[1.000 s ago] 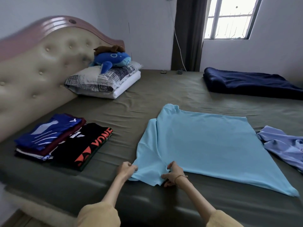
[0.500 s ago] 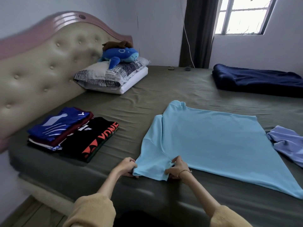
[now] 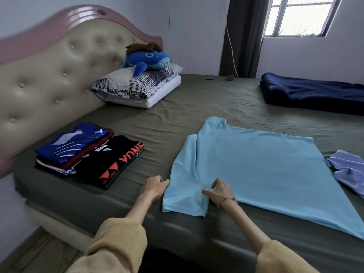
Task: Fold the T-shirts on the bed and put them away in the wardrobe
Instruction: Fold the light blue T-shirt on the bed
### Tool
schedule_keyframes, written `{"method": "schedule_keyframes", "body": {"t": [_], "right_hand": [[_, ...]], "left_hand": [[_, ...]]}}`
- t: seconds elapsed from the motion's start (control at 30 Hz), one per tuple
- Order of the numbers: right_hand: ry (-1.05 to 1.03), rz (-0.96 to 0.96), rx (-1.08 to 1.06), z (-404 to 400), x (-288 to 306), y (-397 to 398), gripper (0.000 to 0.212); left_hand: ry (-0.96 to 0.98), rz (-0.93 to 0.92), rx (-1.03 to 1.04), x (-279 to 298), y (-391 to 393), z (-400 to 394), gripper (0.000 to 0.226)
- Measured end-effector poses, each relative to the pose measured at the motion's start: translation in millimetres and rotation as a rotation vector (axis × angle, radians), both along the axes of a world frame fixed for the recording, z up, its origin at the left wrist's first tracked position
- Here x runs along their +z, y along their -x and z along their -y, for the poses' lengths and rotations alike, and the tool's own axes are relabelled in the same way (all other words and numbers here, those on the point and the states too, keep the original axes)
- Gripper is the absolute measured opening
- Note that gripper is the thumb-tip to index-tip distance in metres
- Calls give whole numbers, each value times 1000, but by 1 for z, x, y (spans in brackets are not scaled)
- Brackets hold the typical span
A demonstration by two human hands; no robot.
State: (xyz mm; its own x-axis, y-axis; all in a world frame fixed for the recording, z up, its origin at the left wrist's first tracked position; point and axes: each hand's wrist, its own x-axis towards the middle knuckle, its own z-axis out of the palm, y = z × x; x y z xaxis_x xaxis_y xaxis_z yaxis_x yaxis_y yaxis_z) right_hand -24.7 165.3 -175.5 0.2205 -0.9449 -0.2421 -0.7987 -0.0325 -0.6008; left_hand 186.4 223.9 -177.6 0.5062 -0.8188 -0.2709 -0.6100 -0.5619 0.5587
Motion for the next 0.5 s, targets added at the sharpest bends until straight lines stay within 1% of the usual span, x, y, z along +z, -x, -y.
{"method": "schedule_keyframes", "body": {"t": [0.07, 0.1, 0.17, 0.23, 0.37, 0.4, 0.5], "right_hand": [[19, 7, 17, 6, 1, -3, 21], [11, -2, 42, 9, 0, -4, 17], [-23, -29, 93, 12, -2, -6, 9], [-51, -81, 145, 15, -5, -8, 9], [-38, -146, 191, 26, -4, -15, 6], [-28, -141, 202, 31, -4, -18, 7], [-3, -102, 223, 47, -6, -26, 6]], "left_hand": [[52, -145, 7, -2, 0, 13, 31], [53, -185, -7, -4, 0, 18, 32], [25, -180, -29, -3, 1, 24, 36], [14, -174, 2, -6, -2, 28, 37], [29, -287, 119, -4, -10, 38, 22], [52, -353, 154, -3, -11, 45, 19], [119, -627, 233, 2, -11, 68, 13]]}}
